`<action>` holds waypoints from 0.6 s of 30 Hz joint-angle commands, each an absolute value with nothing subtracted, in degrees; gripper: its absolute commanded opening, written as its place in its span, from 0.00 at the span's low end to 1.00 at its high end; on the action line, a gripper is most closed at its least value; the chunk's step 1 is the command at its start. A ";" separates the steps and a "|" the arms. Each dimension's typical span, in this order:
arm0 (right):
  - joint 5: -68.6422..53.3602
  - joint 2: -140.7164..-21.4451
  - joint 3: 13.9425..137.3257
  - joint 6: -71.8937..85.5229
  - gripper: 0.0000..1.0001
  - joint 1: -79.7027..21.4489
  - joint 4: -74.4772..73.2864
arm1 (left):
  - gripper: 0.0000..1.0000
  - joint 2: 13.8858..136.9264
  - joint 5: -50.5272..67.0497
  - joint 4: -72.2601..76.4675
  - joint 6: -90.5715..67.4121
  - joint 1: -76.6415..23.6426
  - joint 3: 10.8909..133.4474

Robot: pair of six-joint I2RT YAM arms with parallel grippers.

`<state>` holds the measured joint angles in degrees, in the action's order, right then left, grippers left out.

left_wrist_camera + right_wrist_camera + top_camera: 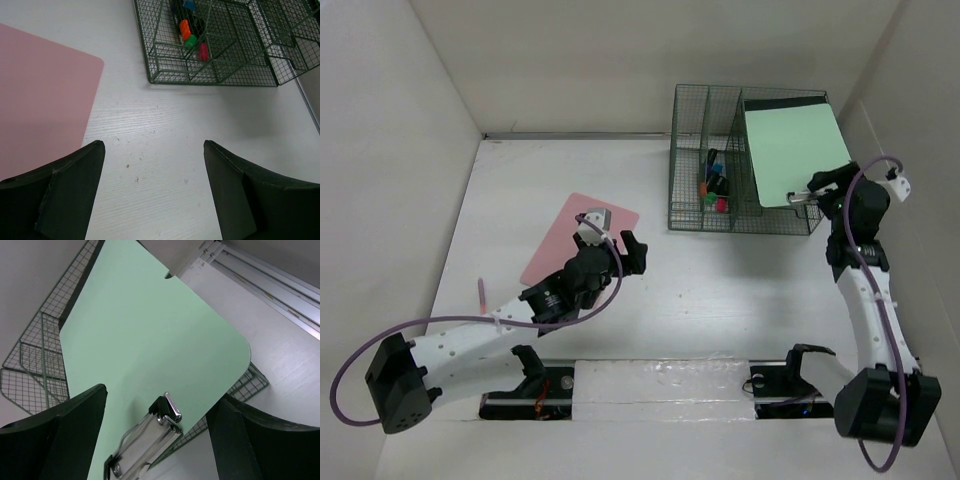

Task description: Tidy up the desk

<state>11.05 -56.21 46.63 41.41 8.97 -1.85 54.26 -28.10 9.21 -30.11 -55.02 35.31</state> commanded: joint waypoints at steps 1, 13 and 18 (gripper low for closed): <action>7.04 -63.25 56.41 37.44 0.82 9.23 -4.74 | 0.75 55.72 -28.74 8.79 -30.15 -55.20 38.31; 4.84 -55.81 48.61 34.72 1.00 12.04 -7.21 | 0.73 59.23 -25.49 11.08 -28.92 -55.20 39.19; 3.25 -55.02 46.41 35.68 1.00 12.04 -7.03 | 0.72 58.89 -25.84 10.63 -28.92 -55.20 38.94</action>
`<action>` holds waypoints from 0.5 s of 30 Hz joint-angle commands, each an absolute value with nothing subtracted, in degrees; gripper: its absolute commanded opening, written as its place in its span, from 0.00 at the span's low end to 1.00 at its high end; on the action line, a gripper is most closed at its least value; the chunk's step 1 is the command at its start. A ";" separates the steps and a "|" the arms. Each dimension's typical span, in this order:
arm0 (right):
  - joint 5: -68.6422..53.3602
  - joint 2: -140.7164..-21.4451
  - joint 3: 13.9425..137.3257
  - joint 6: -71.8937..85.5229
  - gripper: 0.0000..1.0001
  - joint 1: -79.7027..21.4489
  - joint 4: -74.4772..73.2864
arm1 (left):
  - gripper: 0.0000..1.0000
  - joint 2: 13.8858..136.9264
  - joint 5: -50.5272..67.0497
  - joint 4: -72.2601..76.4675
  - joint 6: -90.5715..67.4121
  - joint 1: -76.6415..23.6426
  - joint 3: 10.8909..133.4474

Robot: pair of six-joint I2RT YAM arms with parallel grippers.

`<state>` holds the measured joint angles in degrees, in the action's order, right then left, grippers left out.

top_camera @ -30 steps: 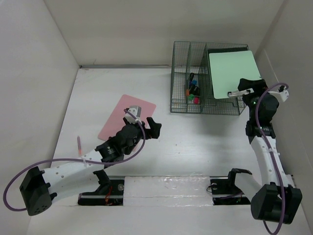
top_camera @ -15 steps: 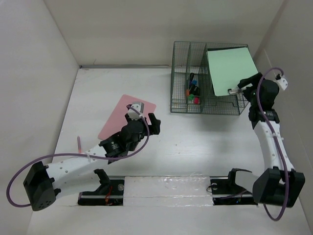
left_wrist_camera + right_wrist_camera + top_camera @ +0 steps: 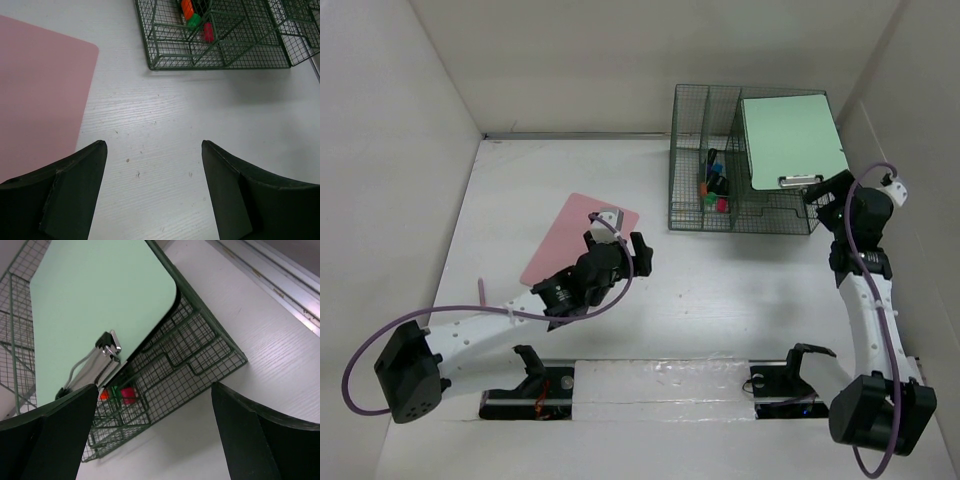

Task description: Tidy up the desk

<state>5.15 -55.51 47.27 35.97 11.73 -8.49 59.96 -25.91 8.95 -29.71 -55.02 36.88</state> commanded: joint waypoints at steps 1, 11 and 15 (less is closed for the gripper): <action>2.90 -54.41 46.32 35.68 1.00 12.04 -7.47 | 0.72 58.71 -26.01 10.37 -28.92 -55.20 39.20; 4.92 -42.45 41.04 36.21 0.74 11.34 -7.64 | 0.74 62.14 -29.18 -3.25 -35.42 -55.20 39.90; 5.63 -41.93 41.31 34.72 0.16 9.40 -8.70 | 0.71 62.31 -26.21 -4.22 -37.79 -51.52 37.36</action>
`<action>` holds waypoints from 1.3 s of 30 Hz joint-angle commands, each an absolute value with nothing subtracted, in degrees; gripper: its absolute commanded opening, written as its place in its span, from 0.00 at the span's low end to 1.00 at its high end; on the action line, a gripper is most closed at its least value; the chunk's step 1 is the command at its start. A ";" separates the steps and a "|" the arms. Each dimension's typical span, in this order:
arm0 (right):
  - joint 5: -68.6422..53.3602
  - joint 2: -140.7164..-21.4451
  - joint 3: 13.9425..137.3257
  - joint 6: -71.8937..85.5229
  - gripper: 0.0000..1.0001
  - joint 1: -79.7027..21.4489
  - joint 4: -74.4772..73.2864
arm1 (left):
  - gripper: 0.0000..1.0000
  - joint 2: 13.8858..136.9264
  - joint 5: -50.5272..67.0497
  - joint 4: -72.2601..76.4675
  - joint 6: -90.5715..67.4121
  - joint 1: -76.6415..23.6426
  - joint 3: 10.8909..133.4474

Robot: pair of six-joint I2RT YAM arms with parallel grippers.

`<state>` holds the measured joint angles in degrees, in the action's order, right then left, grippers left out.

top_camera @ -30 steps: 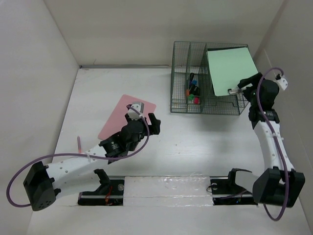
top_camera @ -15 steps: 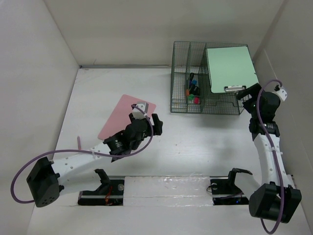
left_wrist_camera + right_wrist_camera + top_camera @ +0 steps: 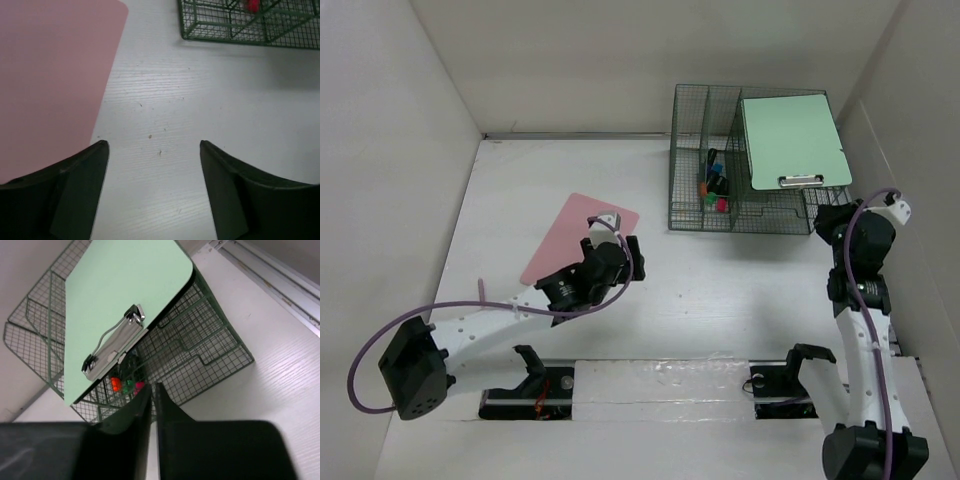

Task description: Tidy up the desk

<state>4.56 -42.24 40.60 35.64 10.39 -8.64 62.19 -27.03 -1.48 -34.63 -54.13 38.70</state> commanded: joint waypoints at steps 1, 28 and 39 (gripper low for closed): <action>5.80 -41.66 41.22 34.37 0.08 8.01 -8.70 | 0.64 63.62 -25.84 -3.96 -38.05 -50.90 36.83; 1.48 -34.63 31.03 29.53 0.00 -17.31 -2.29 | 0.25 47.72 -18.19 -4.74 -59.33 -24.17 15.56; 7.73 -35.33 32.08 30.06 0.00 -24.34 -3.16 | 0.35 57.48 -17.14 -1.15 -55.99 -24.17 19.16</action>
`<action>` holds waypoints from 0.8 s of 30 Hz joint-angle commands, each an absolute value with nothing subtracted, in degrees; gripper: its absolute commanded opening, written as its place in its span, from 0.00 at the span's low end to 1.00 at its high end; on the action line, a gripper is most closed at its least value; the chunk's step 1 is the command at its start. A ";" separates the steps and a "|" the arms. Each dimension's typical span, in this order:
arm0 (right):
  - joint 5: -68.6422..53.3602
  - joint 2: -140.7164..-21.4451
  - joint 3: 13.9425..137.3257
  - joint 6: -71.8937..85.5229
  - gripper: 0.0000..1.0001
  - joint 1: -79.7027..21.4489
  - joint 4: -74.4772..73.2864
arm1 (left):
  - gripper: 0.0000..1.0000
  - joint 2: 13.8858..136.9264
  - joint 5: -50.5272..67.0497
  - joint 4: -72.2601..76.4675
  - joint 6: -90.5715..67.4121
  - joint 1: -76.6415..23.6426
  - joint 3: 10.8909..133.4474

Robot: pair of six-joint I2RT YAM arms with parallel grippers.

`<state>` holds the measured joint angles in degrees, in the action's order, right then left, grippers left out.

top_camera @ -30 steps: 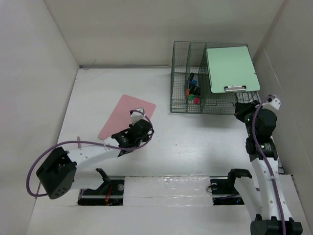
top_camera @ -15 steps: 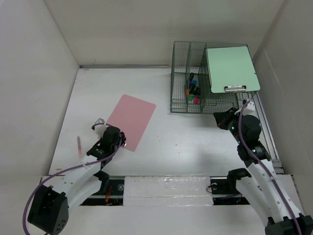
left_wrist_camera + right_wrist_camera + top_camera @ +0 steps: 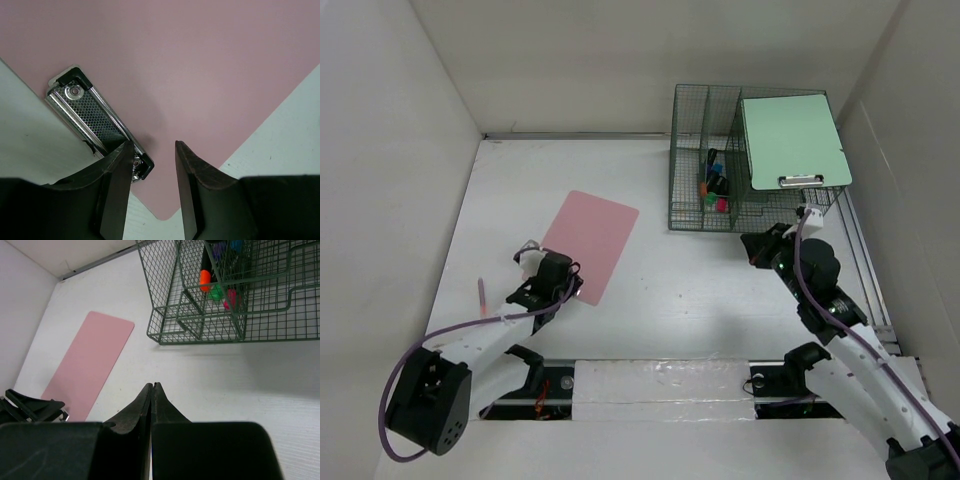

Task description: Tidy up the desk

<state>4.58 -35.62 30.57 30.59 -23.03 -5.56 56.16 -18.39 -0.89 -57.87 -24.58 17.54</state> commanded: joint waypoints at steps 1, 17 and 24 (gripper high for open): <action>8.43 -35.33 32.25 30.15 0.00 -24.35 -3.34 | 0.35 57.48 -16.79 -0.36 -55.73 -24.17 19.16; 11.25 -35.42 36.12 30.32 0.02 -28.73 -3.52 | 0.35 79.61 -0.36 21.94 -50.53 -24.17 28.03; 11.78 -36.47 36.65 30.24 0.03 -29.27 -3.69 | 0.35 90.61 7.99 27.59 -50.80 -27.94 37.44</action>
<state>10.46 -36.40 33.41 30.63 -28.60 -5.58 89.58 2.98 24.18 -51.48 -26.65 34.79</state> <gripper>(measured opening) 0.034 0.353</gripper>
